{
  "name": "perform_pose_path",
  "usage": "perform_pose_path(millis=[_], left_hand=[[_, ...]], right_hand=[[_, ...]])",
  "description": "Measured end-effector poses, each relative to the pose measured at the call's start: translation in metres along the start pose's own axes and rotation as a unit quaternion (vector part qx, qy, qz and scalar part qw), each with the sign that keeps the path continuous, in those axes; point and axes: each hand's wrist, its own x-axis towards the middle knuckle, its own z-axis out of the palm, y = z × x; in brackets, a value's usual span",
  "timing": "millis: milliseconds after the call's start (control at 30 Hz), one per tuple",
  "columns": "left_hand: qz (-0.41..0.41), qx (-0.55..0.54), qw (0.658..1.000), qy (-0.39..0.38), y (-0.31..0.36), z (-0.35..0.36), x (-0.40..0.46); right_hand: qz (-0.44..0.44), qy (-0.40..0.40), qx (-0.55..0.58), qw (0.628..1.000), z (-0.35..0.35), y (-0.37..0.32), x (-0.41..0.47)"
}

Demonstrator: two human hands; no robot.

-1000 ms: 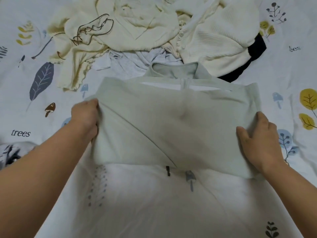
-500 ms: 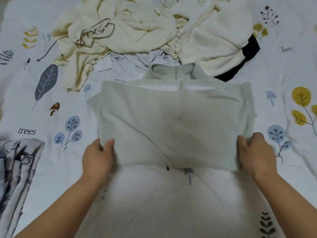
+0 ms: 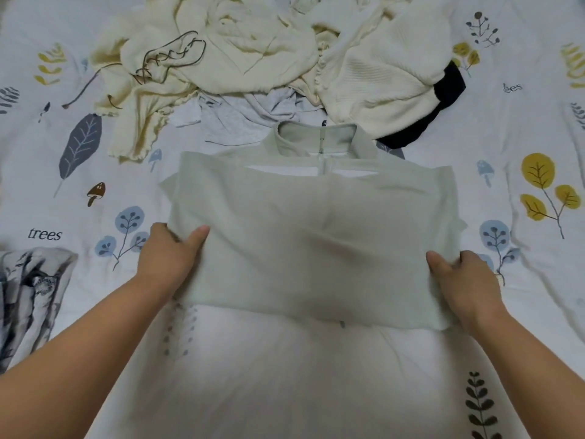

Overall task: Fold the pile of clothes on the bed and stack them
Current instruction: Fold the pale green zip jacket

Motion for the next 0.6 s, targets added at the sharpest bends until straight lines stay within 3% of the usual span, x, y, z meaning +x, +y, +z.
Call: perform_pose_path(millis=[233, 367, 467, 533, 600], left_hand=[[0.121, -0.007, 0.992, 0.034, -0.029, -0.035, -0.046], [0.049, 0.034, 0.998, 0.007, -0.076, -0.039, -0.077], [0.017, 0.055, 0.997, 0.052, -0.075, -0.035, -0.069], [0.108, 0.109, 0.983, 0.099, -0.060, -0.034, -0.056], [0.227, 0.172, 0.954, 0.092, -0.041, -0.029, -0.041]], right_hand=[[-0.040, -0.005, -0.056, 0.998, -0.036, 0.020, -0.038], [-0.014, -0.046, -0.108, 0.993, -0.024, 0.047, -0.060], [-0.003, 0.015, -0.123, 0.992, -0.015, 0.041, -0.058], [-0.078, 0.104, -0.143, 0.981, -0.016, 0.027, -0.047], [-0.154, 0.142, -0.167, 0.963, -0.016, 0.008, -0.028]])
